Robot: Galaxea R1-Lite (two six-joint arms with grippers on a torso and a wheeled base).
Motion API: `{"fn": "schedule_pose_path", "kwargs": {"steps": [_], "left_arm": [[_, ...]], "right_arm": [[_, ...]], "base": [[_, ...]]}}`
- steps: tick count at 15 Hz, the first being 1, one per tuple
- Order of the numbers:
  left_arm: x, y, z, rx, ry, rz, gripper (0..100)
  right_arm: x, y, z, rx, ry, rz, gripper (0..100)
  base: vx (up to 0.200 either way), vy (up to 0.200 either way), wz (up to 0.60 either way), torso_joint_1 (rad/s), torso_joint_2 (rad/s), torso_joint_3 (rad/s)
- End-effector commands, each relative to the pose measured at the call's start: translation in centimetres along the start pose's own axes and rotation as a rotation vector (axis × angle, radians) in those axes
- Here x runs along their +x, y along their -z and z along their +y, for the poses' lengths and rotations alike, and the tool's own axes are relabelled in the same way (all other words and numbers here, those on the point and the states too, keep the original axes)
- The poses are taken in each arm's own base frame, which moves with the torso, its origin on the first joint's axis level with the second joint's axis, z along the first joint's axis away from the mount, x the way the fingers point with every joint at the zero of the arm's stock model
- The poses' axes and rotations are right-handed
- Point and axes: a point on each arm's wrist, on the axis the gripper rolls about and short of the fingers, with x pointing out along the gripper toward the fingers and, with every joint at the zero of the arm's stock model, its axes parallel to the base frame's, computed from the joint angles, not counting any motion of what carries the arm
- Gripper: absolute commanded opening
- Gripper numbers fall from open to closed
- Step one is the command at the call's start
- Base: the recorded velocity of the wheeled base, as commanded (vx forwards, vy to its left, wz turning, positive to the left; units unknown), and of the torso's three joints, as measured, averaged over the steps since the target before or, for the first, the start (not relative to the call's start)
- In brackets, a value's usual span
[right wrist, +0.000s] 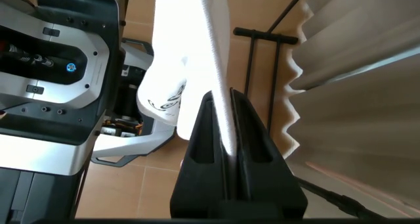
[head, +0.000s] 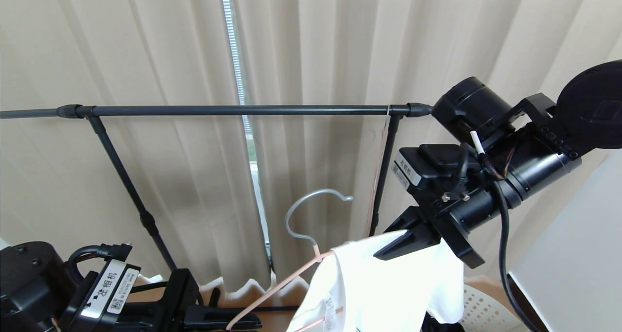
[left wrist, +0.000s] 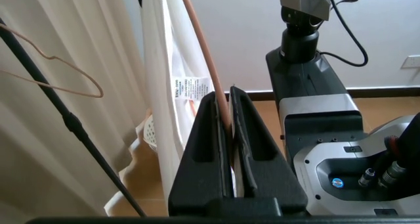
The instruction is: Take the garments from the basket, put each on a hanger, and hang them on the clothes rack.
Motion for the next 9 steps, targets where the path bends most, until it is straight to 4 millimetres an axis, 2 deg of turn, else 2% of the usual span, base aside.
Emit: {"fn": "schedule_pose_path", "kwargs": {"steps": [1,2,3,9], "left_arm": [[0.0,0.0,0.0,-0.002,-0.001,0.001,0],[0.0,0.0,0.0,0.001,-0.001,0.001,0],[0.0,0.0,0.0,0.004,-0.001,0.001,100],[-1.6,0.4,0.2,-0.025,-0.082,0.023,100]], "right_arm": [[-0.1,-0.1,0.1,-0.003,0.003,-0.002,0],[-0.1,-0.1,0.1,-0.003,0.002,-0.002,0],[-0.2,-0.1,0.2,-0.004,0.004,-0.003,0],[-0.3,0.1,0.6,0.001,-0.003,0.001,0]], "base": [[0.000,0.000,0.00,0.000,0.00,0.000],[0.000,0.000,0.00,0.000,0.00,0.000],[0.000,0.000,0.00,0.000,0.00,0.000],[0.000,0.000,0.00,0.000,0.00,0.000]]}}
